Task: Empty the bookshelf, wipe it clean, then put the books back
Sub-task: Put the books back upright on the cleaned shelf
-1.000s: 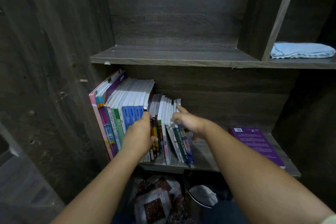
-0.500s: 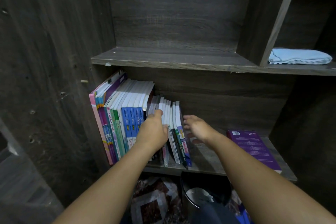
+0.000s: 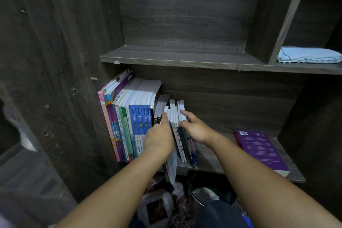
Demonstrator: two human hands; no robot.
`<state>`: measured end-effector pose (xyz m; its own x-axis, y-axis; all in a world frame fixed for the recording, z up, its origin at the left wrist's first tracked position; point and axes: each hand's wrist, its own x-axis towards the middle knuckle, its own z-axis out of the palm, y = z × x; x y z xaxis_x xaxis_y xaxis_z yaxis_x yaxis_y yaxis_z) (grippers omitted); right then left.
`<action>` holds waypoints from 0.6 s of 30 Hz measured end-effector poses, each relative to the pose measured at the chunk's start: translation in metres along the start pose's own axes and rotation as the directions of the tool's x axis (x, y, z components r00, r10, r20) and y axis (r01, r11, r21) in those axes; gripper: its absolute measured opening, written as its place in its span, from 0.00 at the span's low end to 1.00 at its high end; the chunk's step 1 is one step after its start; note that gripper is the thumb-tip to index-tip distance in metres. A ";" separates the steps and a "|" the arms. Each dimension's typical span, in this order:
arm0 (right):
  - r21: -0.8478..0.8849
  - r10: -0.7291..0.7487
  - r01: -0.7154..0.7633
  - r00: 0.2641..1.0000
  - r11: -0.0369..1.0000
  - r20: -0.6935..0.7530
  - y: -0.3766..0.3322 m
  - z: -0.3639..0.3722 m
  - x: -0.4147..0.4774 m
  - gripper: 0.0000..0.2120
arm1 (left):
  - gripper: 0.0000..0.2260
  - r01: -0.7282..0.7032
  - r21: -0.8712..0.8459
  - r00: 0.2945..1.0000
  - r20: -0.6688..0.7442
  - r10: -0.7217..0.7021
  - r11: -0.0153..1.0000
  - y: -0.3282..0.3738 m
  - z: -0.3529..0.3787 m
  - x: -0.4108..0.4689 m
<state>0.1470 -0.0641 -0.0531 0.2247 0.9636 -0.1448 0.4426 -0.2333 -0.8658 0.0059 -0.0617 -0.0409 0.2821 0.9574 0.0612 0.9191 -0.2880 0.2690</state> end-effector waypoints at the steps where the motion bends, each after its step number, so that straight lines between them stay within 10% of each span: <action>1: -0.007 -0.004 0.004 1.000 1.000 -0.009 0.000 0.001 0.001 0.29 | 0.36 -0.010 0.019 1.000 0.006 0.010 1.000 -0.003 -0.004 -0.003; 7: -0.059 0.018 -0.026 0.990 0.998 -0.139 -0.016 0.020 0.013 0.27 | 0.35 -0.025 0.095 0.999 0.029 0.023 0.995 -0.027 -0.040 -0.022; 18: -0.099 0.245 -0.274 0.940 0.957 -0.239 -0.057 0.043 0.049 0.53 | 0.34 -0.010 0.152 1.000 -0.021 0.013 0.988 -0.055 -0.056 -0.044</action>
<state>0.0952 0.0023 -0.0316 0.5267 0.8173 -0.2336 0.4476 -0.5003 -0.7412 -0.0727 -0.0871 -0.0051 0.2886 0.9537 0.0845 0.9473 -0.2972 0.1193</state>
